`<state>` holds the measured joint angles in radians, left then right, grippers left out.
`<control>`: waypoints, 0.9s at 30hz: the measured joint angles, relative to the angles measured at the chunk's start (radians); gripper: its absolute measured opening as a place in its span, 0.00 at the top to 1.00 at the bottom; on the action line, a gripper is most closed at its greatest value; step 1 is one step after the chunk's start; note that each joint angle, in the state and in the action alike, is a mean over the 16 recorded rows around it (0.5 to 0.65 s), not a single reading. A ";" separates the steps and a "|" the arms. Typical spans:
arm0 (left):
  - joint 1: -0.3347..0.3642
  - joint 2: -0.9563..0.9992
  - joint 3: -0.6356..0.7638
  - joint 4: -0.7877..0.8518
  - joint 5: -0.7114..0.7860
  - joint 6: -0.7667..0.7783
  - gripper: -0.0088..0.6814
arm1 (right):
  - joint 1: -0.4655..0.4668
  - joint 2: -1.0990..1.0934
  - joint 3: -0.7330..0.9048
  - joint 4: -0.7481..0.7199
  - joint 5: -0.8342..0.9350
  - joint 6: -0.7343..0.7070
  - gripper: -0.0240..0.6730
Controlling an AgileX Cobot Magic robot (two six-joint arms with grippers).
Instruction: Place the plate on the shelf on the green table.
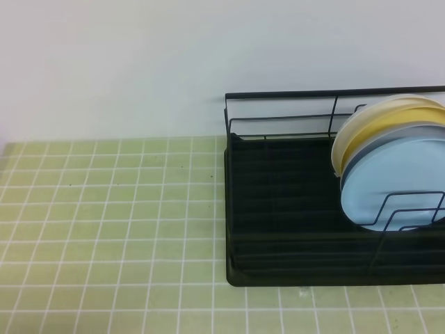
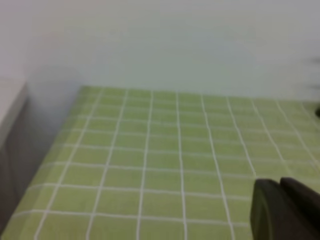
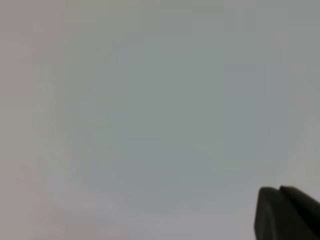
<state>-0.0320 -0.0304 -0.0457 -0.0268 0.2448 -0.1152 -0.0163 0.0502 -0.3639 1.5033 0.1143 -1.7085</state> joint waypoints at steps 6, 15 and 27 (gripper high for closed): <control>0.000 0.000 0.072 -0.130 0.008 0.189 0.99 | 0.000 -0.031 0.111 -0.464 -0.013 0.475 0.97; 0.003 0.002 0.082 -0.132 0.061 0.235 0.99 | 0.000 -0.056 0.289 -1.098 0.032 1.119 0.97; 0.033 0.004 0.082 -0.132 0.058 0.235 0.99 | 0.000 -0.056 0.366 -1.239 0.061 1.250 0.97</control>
<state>0.0011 -0.0266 0.0360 -0.1592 0.3027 0.1197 -0.0163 -0.0061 0.0024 0.2638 0.1758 -0.4587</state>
